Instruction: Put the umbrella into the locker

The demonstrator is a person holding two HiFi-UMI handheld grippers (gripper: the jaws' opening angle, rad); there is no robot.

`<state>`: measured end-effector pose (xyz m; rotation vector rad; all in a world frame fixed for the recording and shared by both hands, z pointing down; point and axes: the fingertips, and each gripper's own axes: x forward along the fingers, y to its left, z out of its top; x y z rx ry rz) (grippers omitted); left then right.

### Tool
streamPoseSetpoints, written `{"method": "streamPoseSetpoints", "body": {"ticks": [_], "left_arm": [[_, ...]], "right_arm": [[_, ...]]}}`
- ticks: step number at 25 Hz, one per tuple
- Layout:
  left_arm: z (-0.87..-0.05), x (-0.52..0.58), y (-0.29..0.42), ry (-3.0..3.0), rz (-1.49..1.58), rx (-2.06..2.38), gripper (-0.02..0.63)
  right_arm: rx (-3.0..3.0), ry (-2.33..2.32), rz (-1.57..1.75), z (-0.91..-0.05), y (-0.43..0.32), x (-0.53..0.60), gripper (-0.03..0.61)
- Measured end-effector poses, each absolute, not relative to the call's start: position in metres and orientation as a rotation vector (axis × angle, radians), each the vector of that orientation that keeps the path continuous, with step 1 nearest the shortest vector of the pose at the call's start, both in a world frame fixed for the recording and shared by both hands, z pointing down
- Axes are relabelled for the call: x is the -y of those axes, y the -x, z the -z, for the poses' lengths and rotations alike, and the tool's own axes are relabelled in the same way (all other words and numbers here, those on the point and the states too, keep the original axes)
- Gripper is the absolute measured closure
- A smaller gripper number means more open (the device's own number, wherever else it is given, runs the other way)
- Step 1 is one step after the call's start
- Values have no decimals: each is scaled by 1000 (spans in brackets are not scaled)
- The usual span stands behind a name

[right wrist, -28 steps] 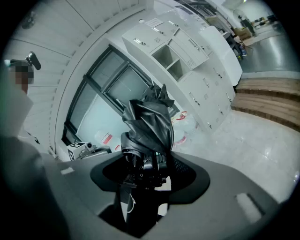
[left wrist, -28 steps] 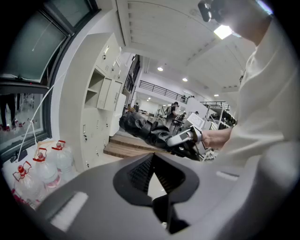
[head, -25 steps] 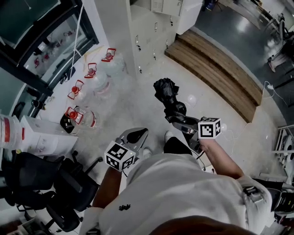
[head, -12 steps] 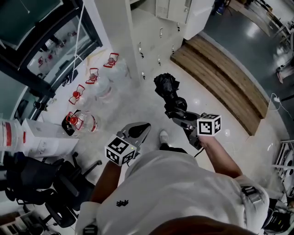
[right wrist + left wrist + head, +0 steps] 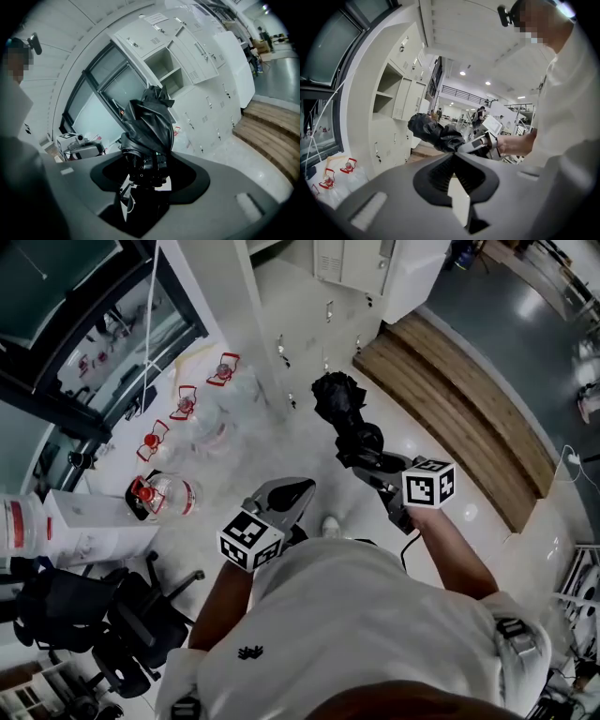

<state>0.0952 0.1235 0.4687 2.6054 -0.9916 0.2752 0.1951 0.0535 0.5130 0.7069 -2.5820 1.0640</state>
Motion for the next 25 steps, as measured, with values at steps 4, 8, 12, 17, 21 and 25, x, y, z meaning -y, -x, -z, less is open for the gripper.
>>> {"method": "streamPoseSetpoints", "body": {"ticks": [4,8,12,17,21,25], "left_arm": [[-471,-97,-83,-2597,-285,989,560],[-466,-61,-63,-2643,-291,961,560],[-457,-23,-40,-2683,-269,924,560],[-448,21,-9,-2715,-280,862,560],[-448,42,20,-2731,-289,837,560],[-458,58,35,-2736,-311,829,560]], "right_arm": [[2577,-733,-1079,-512,-187,-17,334],[2580,-767,-1066,-506,-170,27,334],[2573,-817,-1038,-497,-151,69,334],[2547,-877,-1025,-487,-125,119,334],[2529,-918,-1006,-486,-104,151,334],[2544,-954,-1007,-488,-90,181,334]]}}
